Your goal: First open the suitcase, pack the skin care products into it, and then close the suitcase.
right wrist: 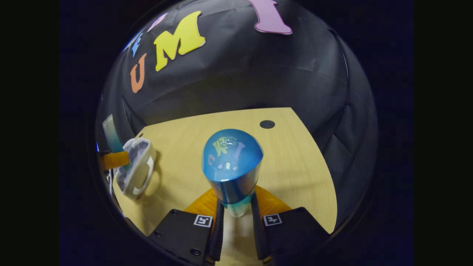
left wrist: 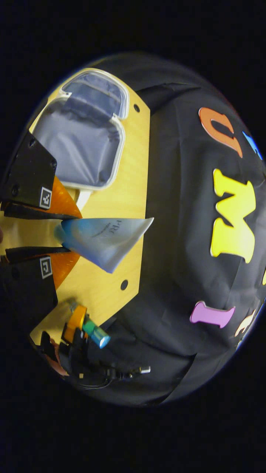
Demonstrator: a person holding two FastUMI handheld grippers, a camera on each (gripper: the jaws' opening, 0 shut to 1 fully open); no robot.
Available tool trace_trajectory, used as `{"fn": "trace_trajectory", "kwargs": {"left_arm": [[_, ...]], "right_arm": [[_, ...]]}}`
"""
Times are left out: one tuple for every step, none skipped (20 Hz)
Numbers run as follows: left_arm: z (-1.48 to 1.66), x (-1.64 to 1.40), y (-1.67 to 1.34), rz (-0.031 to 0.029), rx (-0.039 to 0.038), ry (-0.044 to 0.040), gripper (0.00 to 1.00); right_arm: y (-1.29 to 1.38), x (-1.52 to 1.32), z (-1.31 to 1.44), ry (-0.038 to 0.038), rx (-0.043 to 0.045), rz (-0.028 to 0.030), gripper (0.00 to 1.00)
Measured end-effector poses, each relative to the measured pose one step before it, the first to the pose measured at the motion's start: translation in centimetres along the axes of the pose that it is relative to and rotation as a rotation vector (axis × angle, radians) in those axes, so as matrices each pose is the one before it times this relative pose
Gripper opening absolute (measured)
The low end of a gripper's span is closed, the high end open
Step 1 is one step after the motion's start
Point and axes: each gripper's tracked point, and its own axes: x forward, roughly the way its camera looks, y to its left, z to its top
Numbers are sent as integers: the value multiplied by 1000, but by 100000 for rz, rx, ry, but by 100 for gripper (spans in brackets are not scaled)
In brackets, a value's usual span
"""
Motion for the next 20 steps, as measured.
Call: {"fn": "trace_trajectory", "kwargs": {"left_arm": [[-50,-850,2682,6568,580,416,33],[-327,-394,2360,5882,429,1119,33],[-519,-81,2875,8179,1499,2164,33],[-1075,224,3358,9289,2599,3280,33],[-1145,542,2759,9439,2636,5165,33],[-812,757,2483,8377,2204,4588,33],[-1033,921,1958,7479,2274,4792,33],[-922,1027,1235,3937,606,4340,33],[-788,891,600,2178,227,3944,33],[133,-433,-349,1680,1810,3181,33],[-283,306,-37,1551,1470,3423,33],[-769,558,-451,1198,1466,3738,33],[-200,332,-179,1261,2580,3128,33],[-377,368,278,2663,2956,4220,33],[-488,350,218,3486,3073,4721,33],[-515,469,77,2928,1655,4870,32],[-579,493,-433,691,281,5022,33],[-752,425,-262,770,-1335,5363,33],[306,-224,145,1958,-361,997,33],[22,649,80,1217,-617,2329,34]], "right_arm": [[866,-1161,188,447,166,2251,33],[870,-1080,-30,736,699,2309,33],[827,-941,77,475,1376,1611,33],[778,-705,-113,716,1213,1033,33],[777,-723,-249,823,803,659,33],[831,-610,-250,485,463,304,33],[710,-299,-219,1170,-373,134,33],[831,-206,-420,1029,-796,758,33],[796,-296,-145,730,-992,1221,33],[744,-246,-96,484,-1010,963,33],[532,-248,29,377,-338,506,33],[342,-186,8,180,294,98,33],[374,-251,177,58,877,-82,33],[328,-131,223,-402,1503,583,33],[365,-73,332,-605,1085,397,33],[179,-117,263,-567,95,350,33],[82,-258,348,-794,-398,129,33],[95,-212,426,-1175,-175,165,33],[18,-316,413,-950,141,198,33],[7,-193,224,-722,509,120,33]]}}
